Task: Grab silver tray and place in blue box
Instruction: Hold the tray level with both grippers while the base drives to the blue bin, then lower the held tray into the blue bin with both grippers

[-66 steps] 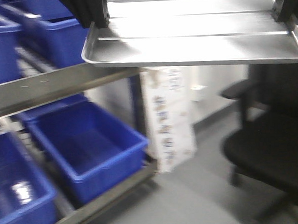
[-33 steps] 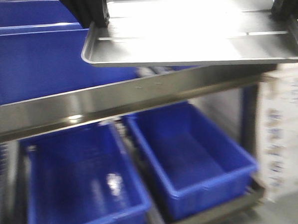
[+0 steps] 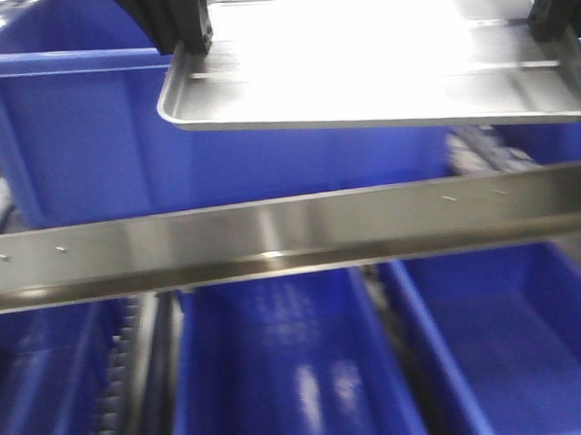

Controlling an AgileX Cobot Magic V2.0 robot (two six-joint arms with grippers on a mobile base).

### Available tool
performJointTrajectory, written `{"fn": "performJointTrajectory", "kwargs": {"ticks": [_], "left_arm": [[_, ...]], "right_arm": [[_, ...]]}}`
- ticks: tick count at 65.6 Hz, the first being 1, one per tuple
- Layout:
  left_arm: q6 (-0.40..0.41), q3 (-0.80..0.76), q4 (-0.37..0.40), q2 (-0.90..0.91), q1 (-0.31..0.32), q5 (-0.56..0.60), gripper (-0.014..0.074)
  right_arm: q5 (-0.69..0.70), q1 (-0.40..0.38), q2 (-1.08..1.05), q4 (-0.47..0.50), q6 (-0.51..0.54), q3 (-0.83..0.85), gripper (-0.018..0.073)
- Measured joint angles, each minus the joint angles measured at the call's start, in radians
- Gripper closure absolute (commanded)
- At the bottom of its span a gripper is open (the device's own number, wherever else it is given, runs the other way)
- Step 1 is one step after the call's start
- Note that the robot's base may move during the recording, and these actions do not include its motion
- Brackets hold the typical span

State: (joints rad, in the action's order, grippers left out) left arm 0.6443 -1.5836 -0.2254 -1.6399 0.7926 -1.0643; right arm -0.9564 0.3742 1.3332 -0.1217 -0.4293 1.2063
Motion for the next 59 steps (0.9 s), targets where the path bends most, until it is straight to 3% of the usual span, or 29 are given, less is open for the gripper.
{"fn": "performJointTrajectory", "kwargs": {"ticks": [59], "left_arm": [[0.0, 0.0, 0.0, 0.0, 0.0, 0.0, 0.0701]], "right_arm": [[0.002, 0.0, 0.0, 0.0, 0.0, 0.0, 0.0501]]}}
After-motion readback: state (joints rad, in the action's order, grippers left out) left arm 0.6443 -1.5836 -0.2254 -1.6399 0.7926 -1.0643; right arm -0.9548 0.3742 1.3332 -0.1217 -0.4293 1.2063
